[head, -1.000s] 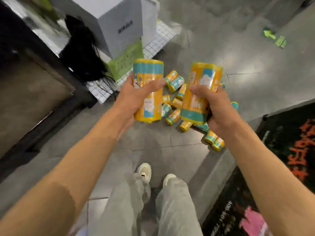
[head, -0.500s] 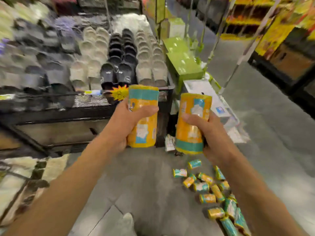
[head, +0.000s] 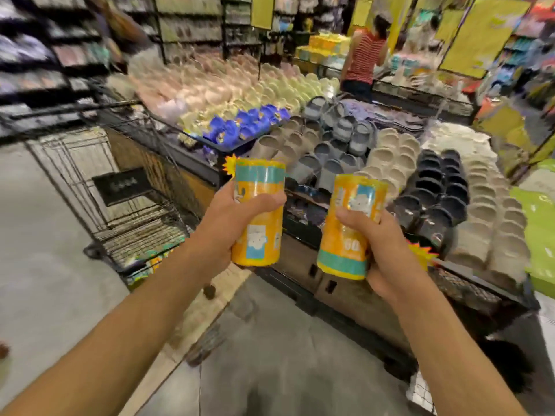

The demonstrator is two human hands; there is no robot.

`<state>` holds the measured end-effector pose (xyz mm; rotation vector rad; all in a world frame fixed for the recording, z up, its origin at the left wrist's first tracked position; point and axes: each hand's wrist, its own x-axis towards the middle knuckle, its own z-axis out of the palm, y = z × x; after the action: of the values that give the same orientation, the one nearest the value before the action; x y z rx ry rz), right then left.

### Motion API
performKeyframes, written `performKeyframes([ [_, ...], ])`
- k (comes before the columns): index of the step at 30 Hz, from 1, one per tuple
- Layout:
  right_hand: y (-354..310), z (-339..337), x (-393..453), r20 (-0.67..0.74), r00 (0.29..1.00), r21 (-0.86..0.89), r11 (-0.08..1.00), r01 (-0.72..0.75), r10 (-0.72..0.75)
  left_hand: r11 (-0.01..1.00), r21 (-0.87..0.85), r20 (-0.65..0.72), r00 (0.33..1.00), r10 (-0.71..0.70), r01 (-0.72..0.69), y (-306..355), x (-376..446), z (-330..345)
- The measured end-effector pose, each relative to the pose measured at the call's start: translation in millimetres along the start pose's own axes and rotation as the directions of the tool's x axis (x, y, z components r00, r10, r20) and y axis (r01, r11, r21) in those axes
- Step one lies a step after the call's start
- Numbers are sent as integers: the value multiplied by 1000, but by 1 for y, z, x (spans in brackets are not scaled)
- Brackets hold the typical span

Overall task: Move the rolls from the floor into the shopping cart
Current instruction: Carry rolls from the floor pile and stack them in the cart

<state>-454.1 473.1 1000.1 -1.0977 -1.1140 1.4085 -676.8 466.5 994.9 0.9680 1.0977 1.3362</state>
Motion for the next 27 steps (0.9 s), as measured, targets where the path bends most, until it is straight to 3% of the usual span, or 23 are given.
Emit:
performKeyframes([
  [11,49,184,157,379,915,-79,990,-116,138,999,28,-370,928,30,-21,10,51,-175],
  [20,92,267,296,571,792,-152,976,-158,217,1000,-23,-639,769,-28,18,1,140,-237],
  [27,121,320,388,614,733,-214,956,-201,292,996,-72,-738,668,-93,59,-8,210,-279],
])
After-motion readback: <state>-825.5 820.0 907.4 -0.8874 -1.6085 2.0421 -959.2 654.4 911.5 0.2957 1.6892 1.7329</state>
